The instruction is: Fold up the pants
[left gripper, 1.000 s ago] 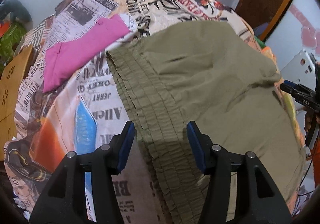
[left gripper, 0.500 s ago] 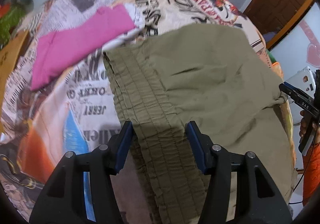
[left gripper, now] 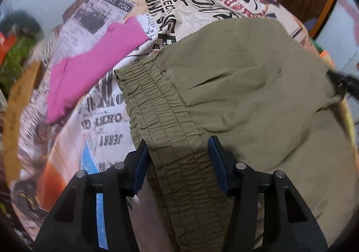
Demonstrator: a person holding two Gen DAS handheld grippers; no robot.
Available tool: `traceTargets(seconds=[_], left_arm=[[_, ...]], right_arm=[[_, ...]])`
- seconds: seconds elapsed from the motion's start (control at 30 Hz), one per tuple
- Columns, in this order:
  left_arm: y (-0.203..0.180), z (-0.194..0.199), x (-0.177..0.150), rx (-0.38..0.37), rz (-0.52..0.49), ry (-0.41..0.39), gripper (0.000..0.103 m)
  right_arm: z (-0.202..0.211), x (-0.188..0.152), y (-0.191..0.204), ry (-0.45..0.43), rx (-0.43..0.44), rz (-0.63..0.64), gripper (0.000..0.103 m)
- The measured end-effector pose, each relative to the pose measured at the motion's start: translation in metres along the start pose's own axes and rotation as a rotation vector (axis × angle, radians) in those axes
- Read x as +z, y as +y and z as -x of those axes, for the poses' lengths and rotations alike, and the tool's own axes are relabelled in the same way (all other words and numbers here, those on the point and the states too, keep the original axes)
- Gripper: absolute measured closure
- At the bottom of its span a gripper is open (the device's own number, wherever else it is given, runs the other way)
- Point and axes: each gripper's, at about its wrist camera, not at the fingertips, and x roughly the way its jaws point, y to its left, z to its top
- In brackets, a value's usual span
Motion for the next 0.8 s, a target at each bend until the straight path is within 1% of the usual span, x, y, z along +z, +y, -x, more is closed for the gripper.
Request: traceTargets(seconds=[0.13,0.2,0.3,0.4,0.47,0.5,0.53,0.67,0.8], left_arm=[[0.006,-0.001,-0.003,0.005,0.021,-0.01,0.051],[0.01,0.001,-0.006,0.01,0.038,-0.017,0.05],[0.012,0.003,-0.011,0.017,0.042,-0.023,0.05],[0.013,0.003,-0.013,0.016,0.044,-0.022,0.048],[0.014,0.002,-0.013,0.017,0.044,-0.02,0.045],[0.014,0.001,-0.013,0.014,0.046,-0.02,0.044],[0.014,0.0,-0.013,0.009,0.048,-0.02,0.044],[0.017,0.004,-0.015,-0.005,0.052,-0.032,0.043],[0.025,0.012,-0.015,-0.05,0.104,-0.026,0.042]], right_arm=[[0.018,0.012,0.014,-0.085,-0.075,0.081,0.098],[0.018,0.018,0.014,-0.095,-0.093,0.098,0.098],[0.007,0.021,0.009,-0.066,-0.103,0.089,0.098],[-0.012,0.01,0.006,-0.015,-0.128,0.078,0.098],[-0.026,0.001,0.0,0.032,-0.14,0.055,0.101],[-0.029,-0.003,-0.003,0.049,-0.142,0.041,0.101],[-0.034,-0.006,-0.009,0.067,-0.122,0.011,0.101],[-0.022,-0.001,-0.013,0.057,-0.08,-0.028,0.101],[-0.006,0.006,-0.012,0.054,-0.094,-0.01,0.1]])
